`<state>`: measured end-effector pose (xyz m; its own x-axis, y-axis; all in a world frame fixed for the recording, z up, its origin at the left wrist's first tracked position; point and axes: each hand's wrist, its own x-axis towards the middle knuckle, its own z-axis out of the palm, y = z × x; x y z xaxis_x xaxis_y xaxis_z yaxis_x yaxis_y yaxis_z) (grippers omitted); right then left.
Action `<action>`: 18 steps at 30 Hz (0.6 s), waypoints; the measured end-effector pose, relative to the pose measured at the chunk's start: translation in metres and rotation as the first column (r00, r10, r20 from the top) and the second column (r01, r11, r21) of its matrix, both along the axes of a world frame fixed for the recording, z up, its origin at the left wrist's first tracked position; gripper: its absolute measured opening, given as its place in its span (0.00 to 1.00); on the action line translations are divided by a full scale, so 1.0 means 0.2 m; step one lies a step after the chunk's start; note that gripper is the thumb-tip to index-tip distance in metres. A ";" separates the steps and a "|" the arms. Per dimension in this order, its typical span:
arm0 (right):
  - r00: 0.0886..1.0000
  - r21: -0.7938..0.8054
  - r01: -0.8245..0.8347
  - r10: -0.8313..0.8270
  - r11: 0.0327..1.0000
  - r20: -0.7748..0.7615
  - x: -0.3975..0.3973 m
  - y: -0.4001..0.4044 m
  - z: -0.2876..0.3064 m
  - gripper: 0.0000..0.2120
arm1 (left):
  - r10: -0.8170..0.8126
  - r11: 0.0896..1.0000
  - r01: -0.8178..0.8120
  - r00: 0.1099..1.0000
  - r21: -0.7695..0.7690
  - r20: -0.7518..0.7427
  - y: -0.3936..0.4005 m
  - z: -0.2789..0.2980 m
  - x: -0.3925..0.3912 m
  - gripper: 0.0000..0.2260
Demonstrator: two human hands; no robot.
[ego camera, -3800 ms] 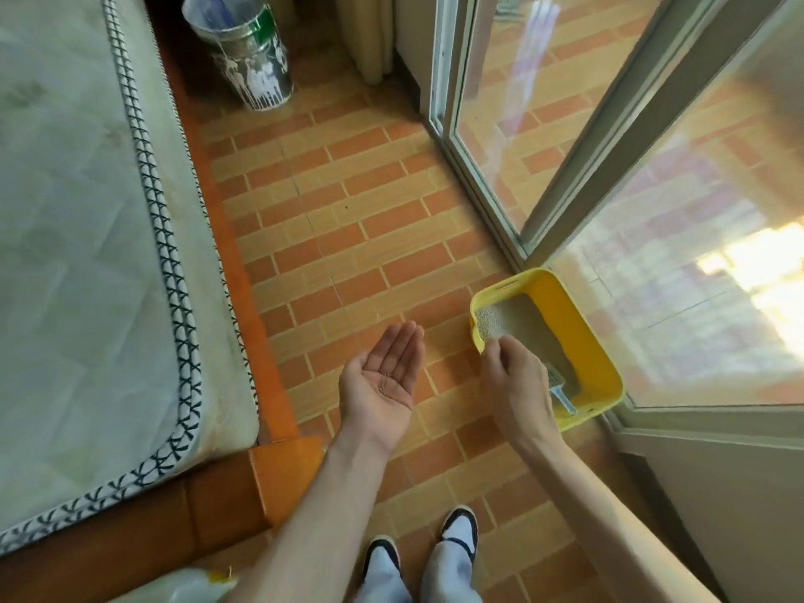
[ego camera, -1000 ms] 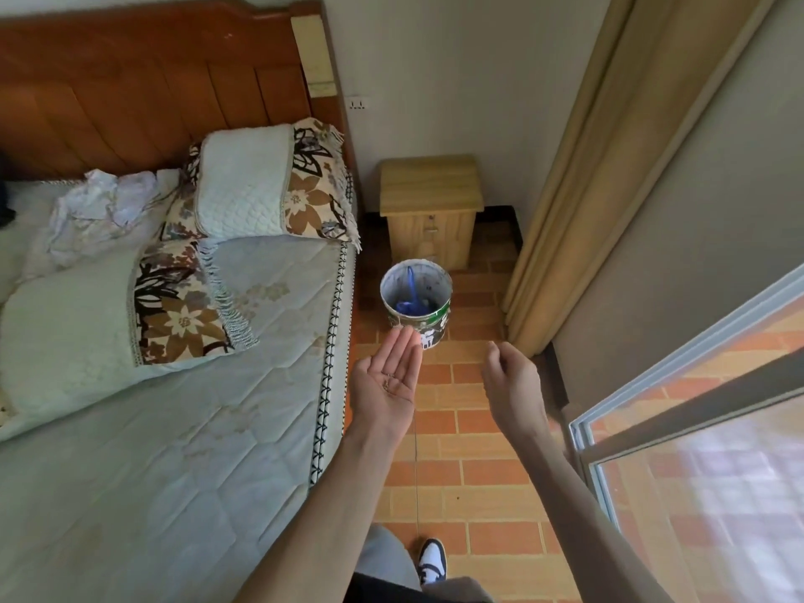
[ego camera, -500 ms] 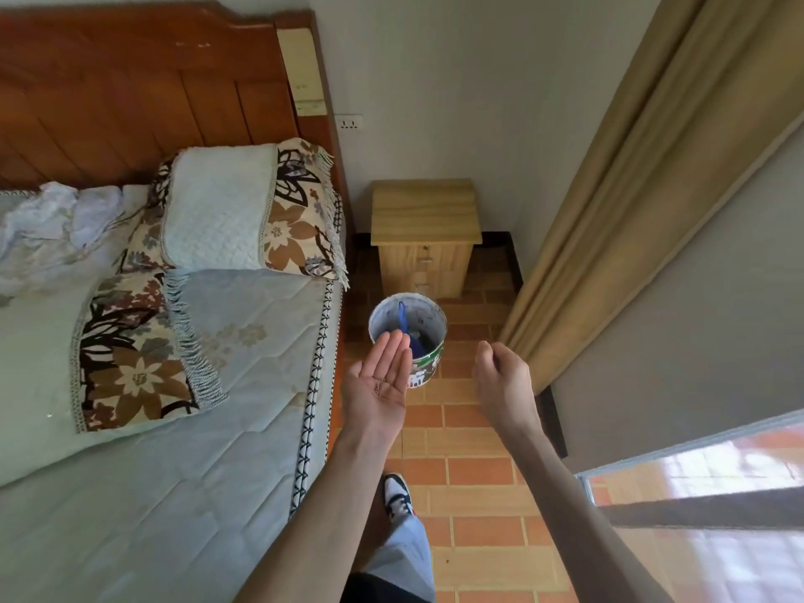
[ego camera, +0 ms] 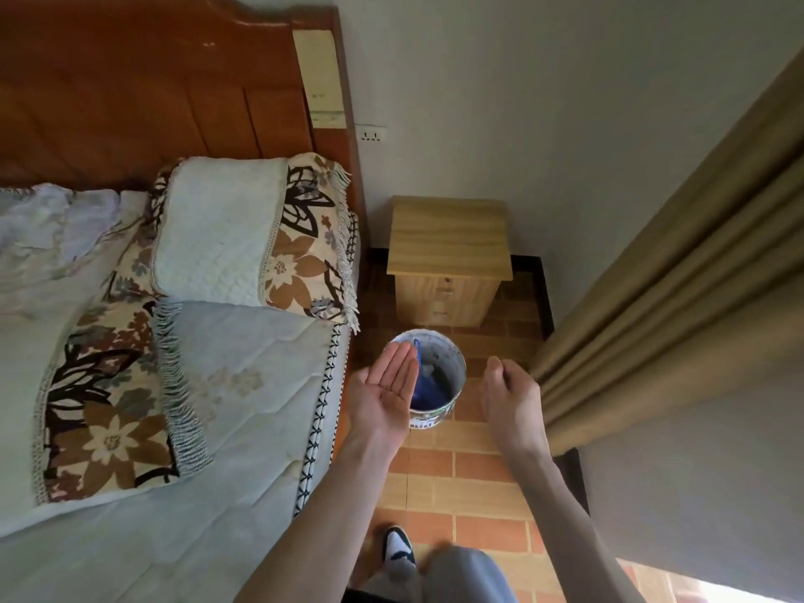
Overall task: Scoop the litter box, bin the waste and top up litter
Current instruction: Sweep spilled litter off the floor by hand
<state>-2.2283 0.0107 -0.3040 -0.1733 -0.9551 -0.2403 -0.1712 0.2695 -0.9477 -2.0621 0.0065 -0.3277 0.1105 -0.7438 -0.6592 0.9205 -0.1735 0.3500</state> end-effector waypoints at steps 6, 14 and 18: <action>1.000 0.017 0.003 -0.003 1.000 0.013 0.00 -0.35 -0.11 0.18 | 0.027 0.999 -0.027 1.000 0.029 -0.007 -0.36 -0.16 -0.03 0.20; 0.999 0.059 -0.043 0.043 0.997 -0.003 -0.02 -0.75 -0.54 0.18 | 0.034 0.996 -0.037 0.999 0.078 0.039 -0.77 -0.51 -0.08 0.21; 0.999 0.100 -0.049 0.047 0.994 0.017 -0.02 -0.91 -0.79 0.17 | 0.014 0.996 -0.019 0.998 0.085 0.057 -0.91 -0.73 -0.08 0.21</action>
